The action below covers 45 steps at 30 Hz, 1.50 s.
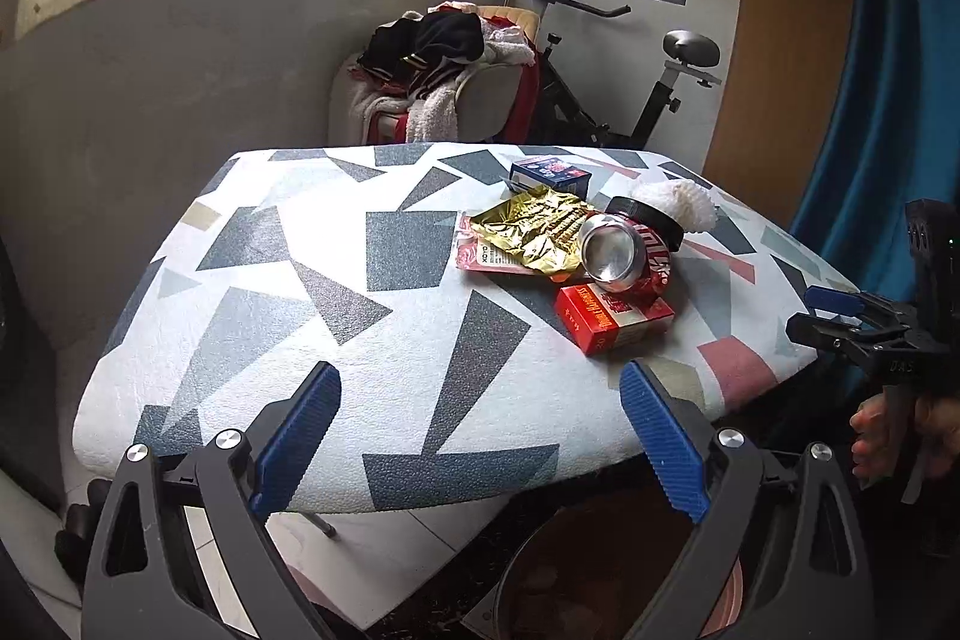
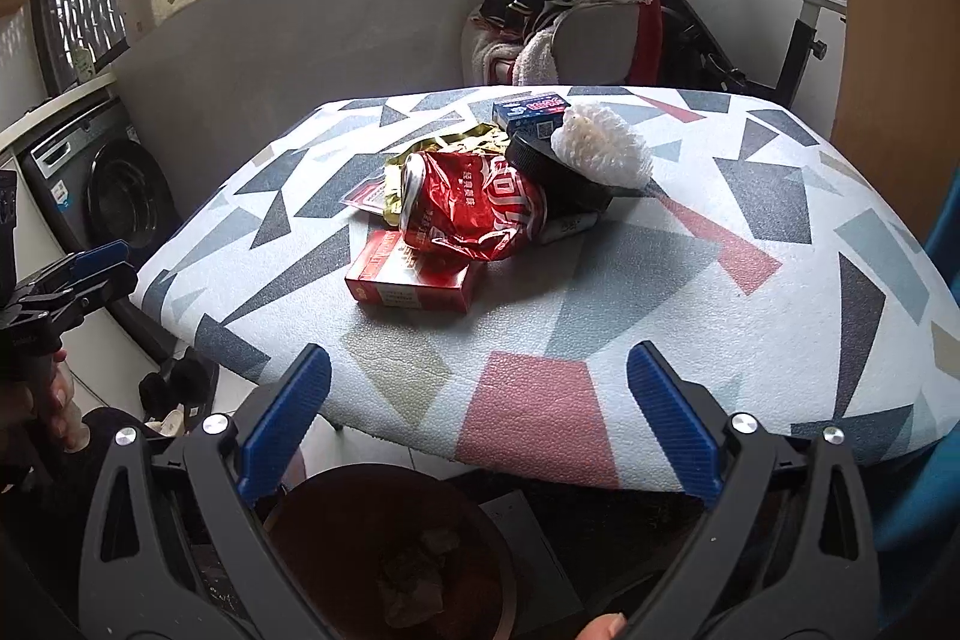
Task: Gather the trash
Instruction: 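Grasp the white foam net with the right gripper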
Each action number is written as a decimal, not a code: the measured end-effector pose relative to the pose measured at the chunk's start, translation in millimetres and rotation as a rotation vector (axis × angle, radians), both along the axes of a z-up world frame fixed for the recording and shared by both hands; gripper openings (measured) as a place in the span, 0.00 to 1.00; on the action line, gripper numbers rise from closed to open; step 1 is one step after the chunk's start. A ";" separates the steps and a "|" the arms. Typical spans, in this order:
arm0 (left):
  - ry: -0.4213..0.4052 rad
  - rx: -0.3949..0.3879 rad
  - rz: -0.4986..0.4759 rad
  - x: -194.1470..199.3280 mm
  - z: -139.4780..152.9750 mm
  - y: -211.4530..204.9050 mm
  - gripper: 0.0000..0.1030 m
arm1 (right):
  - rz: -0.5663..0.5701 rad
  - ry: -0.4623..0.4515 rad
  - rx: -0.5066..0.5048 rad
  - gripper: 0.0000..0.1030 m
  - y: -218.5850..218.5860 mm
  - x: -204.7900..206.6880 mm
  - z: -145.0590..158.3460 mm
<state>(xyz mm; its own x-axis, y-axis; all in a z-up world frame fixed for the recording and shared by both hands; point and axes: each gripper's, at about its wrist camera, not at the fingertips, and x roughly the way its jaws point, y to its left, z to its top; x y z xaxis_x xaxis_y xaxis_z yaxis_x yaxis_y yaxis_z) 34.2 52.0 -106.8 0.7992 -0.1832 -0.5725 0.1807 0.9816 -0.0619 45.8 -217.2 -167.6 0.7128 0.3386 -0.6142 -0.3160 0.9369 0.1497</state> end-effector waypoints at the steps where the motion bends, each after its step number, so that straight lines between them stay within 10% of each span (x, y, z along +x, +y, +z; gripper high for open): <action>1: -0.008 -0.001 0.002 3.7 3.3 -1.0 0.91 | 0.002 0.005 0.007 0.94 -3.0 7.1 3.6; 9: -0.022 -0.023 -0.024 40.0 13.7 -11.4 0.91 | -0.019 -0.041 -0.095 0.94 -13.0 51.3 24.8; 31: 0.066 -0.112 -0.023 107.1 -6.7 -22.9 0.91 | -0.273 0.097 0.246 0.94 -53.8 199.6 10.2; 38: 0.089 -0.143 -0.058 114.3 -6.4 -40.0 0.91 | -0.286 0.329 0.355 0.72 -47.4 234.8 -28.3; 45: 0.124 -0.175 -0.109 126.9 -11.1 -70.0 0.91 | -0.212 0.196 0.290 0.33 -37.9 199.9 -3.2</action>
<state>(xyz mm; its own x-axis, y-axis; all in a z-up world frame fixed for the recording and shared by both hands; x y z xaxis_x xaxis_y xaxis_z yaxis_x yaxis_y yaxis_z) 161.1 -18.0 -117.9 0.6946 -0.3696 -0.6172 0.2652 0.9291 -0.2580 245.7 -255.1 -170.8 0.6646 0.3759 -0.6458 -0.0602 0.8884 0.4551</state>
